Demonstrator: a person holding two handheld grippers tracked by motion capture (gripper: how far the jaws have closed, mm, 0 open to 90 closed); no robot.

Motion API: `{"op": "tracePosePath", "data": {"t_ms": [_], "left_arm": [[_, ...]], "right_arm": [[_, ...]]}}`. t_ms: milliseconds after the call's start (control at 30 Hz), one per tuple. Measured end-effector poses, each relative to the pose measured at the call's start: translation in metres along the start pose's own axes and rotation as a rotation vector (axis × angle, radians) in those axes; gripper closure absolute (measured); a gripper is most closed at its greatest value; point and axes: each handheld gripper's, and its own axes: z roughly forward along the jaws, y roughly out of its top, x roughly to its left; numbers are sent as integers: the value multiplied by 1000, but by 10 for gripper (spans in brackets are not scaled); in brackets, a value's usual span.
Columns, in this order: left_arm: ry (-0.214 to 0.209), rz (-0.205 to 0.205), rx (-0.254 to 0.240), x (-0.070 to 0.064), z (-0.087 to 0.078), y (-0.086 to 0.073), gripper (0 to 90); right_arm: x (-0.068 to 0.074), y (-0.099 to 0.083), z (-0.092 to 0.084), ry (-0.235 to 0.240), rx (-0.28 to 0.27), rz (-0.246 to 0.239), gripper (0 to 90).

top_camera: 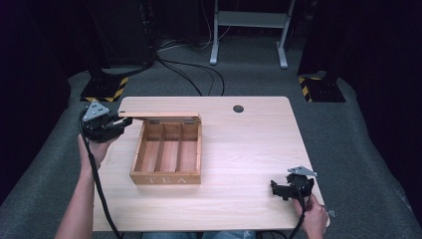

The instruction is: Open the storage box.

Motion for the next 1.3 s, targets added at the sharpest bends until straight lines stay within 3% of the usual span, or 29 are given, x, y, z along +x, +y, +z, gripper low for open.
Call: {"op": "tracePosePath", "data": {"t_ms": [1300], "left_arm": [[1, -1, -1, 0, 0, 0, 607]], "right_arm": [[0, 0, 0, 0, 0, 0, 0]]}}
